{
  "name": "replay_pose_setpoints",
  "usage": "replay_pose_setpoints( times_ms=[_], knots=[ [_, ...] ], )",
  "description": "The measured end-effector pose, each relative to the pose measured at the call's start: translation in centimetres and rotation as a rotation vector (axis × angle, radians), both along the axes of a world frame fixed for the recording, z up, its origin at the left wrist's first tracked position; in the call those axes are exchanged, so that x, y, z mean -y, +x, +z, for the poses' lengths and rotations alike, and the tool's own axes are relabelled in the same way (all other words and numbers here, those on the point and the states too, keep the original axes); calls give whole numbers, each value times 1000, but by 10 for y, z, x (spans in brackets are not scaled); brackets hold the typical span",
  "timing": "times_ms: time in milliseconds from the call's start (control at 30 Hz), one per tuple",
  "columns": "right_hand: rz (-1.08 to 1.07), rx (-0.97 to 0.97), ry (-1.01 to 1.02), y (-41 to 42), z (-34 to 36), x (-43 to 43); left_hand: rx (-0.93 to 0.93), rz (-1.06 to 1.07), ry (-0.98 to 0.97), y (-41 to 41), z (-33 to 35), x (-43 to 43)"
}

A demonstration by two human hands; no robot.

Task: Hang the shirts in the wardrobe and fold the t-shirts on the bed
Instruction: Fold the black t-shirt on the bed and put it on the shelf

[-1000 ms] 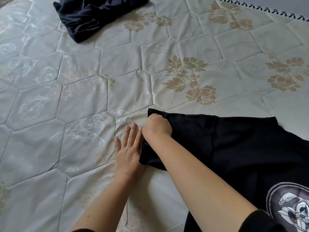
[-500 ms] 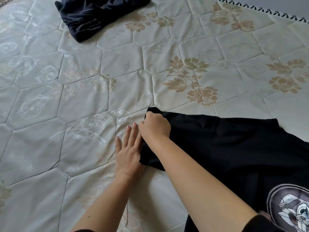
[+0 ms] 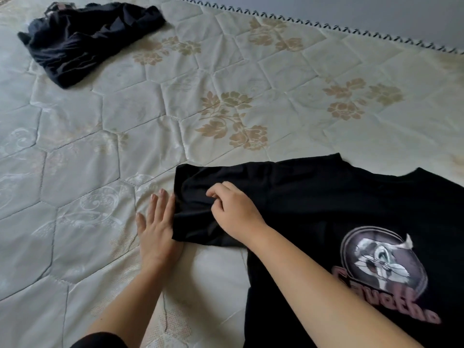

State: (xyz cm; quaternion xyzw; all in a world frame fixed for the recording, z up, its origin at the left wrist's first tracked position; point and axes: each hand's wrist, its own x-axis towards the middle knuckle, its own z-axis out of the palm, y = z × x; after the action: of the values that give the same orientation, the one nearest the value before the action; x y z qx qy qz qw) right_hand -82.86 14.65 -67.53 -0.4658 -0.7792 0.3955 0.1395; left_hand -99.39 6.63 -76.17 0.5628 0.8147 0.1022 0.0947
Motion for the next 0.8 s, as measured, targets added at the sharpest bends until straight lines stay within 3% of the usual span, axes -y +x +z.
replay_pose_setpoints(
  times_ms=[267, 333, 433, 500, 567, 667, 800],
  knots=[
    [-221, 206, 141, 157, 3, 38, -29, -65, -124, -8, 19, -7],
    [-249, 281, 143, 193, 4, 52, 58, -71, -205, -18, 31, -17],
    [-261, 384, 82, 237, 4, 72, 316, 165, -149, -20, 57, -23],
    [-251, 437, 54, 257, 3, 86, 232, 262, -107, 7, 67, -14],
    [-225, 487, 52, 271, -1, 100, 73, 149, 49, 56, 70, 4],
    [-183, 558, 31, 286, -7, 123, 64, -201, 165, 141, 54, 39],
    [-139, 636, -30, 303, -12, 150, -47, -581, 27, 231, 34, 86]
  ],
)
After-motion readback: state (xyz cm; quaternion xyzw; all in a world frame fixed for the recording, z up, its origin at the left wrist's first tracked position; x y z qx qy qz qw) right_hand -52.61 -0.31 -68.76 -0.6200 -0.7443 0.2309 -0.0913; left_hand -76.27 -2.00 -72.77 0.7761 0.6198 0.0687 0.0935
